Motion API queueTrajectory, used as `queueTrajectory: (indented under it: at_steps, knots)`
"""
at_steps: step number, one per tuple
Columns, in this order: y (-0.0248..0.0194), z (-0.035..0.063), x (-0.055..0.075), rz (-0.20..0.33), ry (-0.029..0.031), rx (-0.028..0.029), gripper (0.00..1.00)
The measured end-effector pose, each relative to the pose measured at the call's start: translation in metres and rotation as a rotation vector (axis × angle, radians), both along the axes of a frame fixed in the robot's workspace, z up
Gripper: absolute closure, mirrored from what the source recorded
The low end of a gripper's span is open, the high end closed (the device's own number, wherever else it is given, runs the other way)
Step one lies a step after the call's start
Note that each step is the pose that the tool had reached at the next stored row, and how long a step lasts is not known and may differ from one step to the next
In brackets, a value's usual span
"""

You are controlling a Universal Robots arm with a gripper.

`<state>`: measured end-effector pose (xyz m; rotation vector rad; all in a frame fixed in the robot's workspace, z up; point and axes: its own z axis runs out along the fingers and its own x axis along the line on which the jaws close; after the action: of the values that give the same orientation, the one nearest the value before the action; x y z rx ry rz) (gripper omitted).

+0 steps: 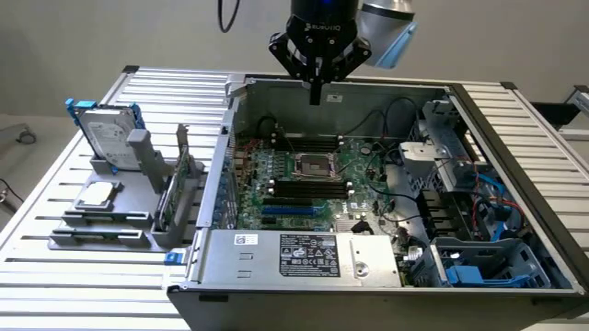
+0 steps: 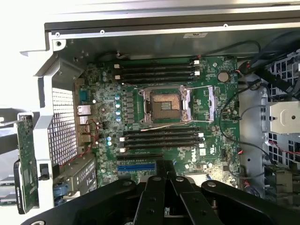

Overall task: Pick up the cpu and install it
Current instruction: 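Reach for the cpu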

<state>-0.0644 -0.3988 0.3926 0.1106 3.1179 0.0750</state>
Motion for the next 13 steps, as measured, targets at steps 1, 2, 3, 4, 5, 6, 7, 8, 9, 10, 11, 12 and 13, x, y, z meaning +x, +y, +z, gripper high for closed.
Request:
queueTrajectory:
  at_steps: [1,2,3,4,5,6,7,8,9,10,11,12,13]
  knots:
    - [0.0000,0.0000,-0.004,0.000,-0.0001,0.0000,0.89]
    - [0.0000,0.0000,-0.009,0.000,0.0000,-0.0001,0.89]
    - [0.0000,0.0000,-0.013,0.000,0.0000,0.0000,0.89]
    - [0.0000,-0.0001,-0.018,0.000,-0.0001,0.0000,0.89]
    - [0.0000,-0.0002,-0.023,0.000,0.0000,0.0000,0.89]
    - [0.0000,-0.0003,-0.027,0.000,0.0000,0.0000,0.89]
    - [0.0000,-0.0005,-0.032,0.000,0.0000,0.0000,0.89]
    - [0.0000,-0.0008,-0.036,0.000,0.0000,-0.0001,0.89]
    - [-0.0001,-0.0013,-0.041,0.000,-0.0001,-0.0002,0.89]
    - [0.0000,-0.0019,-0.045,0.000,0.0000,-0.0006,0.89]
    - [0.0000,-0.0027,-0.050,0.000,0.0000,-0.0014,0.89]
    - [0.0000,-0.0034,-0.054,0.000,0.0000,-0.0021,0.89]
    - [0.0000,-0.0042,-0.059,0.000,0.0000,-0.0031,0.89]
